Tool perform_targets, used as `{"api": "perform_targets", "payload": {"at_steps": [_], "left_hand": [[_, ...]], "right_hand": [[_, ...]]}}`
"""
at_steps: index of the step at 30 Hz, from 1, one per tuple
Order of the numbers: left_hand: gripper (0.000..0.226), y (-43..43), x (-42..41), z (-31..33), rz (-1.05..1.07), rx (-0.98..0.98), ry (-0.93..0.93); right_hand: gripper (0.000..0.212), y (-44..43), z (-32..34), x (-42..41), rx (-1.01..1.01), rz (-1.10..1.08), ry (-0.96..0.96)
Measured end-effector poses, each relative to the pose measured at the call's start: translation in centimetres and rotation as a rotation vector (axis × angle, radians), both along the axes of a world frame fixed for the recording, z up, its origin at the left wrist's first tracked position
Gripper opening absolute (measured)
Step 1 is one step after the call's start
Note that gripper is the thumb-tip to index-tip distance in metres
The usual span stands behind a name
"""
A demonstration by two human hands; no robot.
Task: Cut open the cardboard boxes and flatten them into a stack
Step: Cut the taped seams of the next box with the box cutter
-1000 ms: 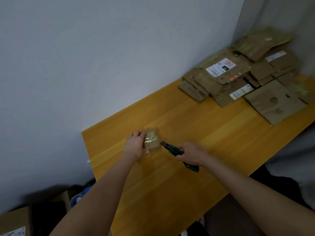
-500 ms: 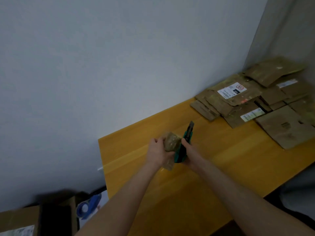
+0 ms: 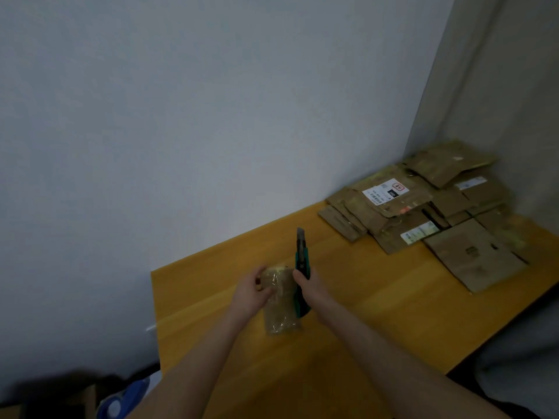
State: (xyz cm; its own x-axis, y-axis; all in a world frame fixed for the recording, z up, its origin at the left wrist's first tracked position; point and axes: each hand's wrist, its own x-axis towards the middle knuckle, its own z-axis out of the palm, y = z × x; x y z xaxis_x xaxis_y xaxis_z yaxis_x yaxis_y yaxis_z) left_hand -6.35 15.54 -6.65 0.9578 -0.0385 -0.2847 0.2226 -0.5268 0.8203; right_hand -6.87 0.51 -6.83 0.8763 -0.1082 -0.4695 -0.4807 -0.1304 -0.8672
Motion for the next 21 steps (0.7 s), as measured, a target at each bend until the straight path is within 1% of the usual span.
{"api": "perform_targets", "payload": {"at_steps": [3,5,9,12,15,16,17,21], "left_hand": [[0.050,-0.2,-0.1,-0.8,0.019,0.290,-0.119],[0.046,-0.4,-0.1,-1.0,0.070,0.388,-0.168],[0.039,-0.5,0.2,-1.8,0.104,0.362,-0.098],[0.043,-0.3,0.3,-2.7,0.076,0.307,-0.085],[0.044,0.0,0.6,-3.3,0.053,0.305,-0.086],[0.044,0.1,0.8,-3.4,0.053,0.302,-0.086],[0.044,0.1,1.1,-3.5,0.053,0.298,-0.089],[0.048,-0.1,2.1,-3.9,0.051,0.304,-0.087]], "right_hand": [[0.046,0.5,0.0,0.2,-0.032,0.042,-0.010],[0.048,0.7,-0.3,0.5,-0.038,0.044,0.003],[0.045,1.0,-1.7,1.3,-0.034,0.034,0.079],[0.044,1.1,-2.9,1.5,-0.046,-0.011,0.116],[0.042,0.8,-4.0,1.4,-0.028,-0.071,0.117],[0.041,0.4,-4.2,1.2,-0.060,-0.085,0.108],[0.039,0.0,-4.3,1.0,-0.137,-0.065,0.089],[0.034,-1.5,-4.3,-1.3,-0.529,0.119,-0.055]]}}
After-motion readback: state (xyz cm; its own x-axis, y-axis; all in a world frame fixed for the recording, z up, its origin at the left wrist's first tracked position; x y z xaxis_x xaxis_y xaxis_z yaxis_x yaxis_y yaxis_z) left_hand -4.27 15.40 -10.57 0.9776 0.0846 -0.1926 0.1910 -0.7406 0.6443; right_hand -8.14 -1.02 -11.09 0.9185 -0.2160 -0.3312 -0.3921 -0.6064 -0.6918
